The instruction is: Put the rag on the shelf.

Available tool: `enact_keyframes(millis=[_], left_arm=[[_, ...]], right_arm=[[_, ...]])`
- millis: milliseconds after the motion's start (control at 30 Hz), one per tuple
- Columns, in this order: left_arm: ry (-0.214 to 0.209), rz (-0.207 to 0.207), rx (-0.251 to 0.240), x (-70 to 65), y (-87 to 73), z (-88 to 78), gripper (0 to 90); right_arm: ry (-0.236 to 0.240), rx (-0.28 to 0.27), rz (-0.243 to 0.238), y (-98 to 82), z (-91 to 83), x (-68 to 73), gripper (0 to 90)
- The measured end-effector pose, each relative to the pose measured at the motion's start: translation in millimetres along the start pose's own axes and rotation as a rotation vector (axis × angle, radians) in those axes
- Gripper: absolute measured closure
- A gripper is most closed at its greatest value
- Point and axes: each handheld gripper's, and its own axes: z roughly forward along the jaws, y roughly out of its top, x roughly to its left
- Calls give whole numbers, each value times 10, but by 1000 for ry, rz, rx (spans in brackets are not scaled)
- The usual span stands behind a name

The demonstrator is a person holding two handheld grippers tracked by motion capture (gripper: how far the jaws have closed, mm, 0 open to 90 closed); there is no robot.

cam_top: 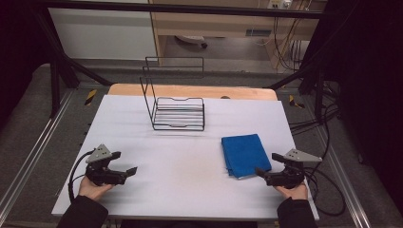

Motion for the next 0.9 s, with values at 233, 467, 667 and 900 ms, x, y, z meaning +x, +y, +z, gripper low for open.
enact_keyframes(millis=[233,467,667,900], left_arm=[[1,1,6,-3,-7,4,60],[0,-2,6,4,-11,7,60],[7,-3,6,8,-20,0,61],[10,-3,8,8,-19,2,64]], right_arm=[[-8,13,-7,9,16,23,6],[-8,41,-31,30,89,97,4],[9,62,-56,69,190,204,5],[18,108,-97,110,373,377,27]])
